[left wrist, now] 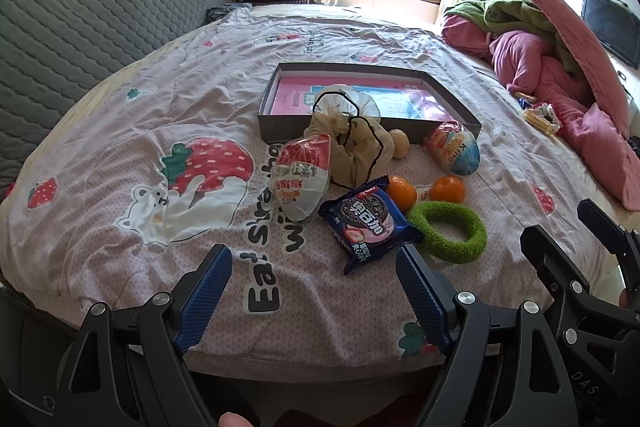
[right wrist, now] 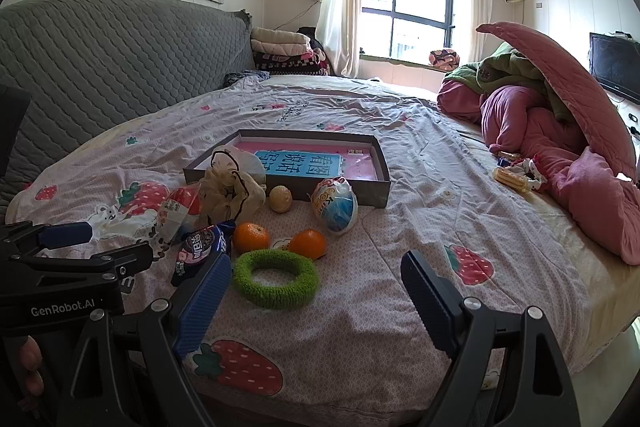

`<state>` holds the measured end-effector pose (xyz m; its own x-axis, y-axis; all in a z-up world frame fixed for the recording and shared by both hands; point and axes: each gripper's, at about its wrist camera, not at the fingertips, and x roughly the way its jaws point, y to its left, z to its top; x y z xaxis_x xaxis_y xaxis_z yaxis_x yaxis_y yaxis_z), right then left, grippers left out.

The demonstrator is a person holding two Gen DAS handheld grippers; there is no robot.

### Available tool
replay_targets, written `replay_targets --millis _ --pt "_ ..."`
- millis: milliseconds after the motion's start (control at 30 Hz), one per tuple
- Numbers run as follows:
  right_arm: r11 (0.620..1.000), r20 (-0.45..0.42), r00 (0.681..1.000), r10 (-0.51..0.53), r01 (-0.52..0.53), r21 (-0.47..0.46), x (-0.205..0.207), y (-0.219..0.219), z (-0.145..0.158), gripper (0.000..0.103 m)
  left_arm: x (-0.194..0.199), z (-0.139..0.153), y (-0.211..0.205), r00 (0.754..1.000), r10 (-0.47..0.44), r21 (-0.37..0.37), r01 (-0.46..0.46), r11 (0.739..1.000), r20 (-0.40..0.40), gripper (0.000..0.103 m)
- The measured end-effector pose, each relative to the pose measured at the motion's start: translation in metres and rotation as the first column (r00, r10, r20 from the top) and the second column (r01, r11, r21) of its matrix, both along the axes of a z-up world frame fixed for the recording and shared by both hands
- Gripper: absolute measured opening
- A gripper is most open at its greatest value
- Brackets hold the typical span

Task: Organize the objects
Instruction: 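Move the right tool toward the green ring while the left tool approaches the wrapped bun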

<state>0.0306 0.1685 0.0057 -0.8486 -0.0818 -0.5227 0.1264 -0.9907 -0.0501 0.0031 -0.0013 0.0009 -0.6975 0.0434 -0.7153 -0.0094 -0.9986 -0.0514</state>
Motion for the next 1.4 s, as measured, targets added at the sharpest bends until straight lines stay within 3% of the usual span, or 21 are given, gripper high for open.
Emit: replay_targets --millis 633,1400 --pt "1.000 0.005 1.000 -0.003 0.003 -0.005 0.000 0.000 -0.001 0.086 -0.001 -0.003 0.000 1.000 -0.002 0.014 0.001 1.000 0.011 0.085" --pt "0.999 0.076 0.997 0.003 0.000 -0.039 -0.011 0.006 -0.020 0.086 -0.012 -0.032 -0.001 0.996 -0.028 0.048 0.024 0.999 0.088 0.085"
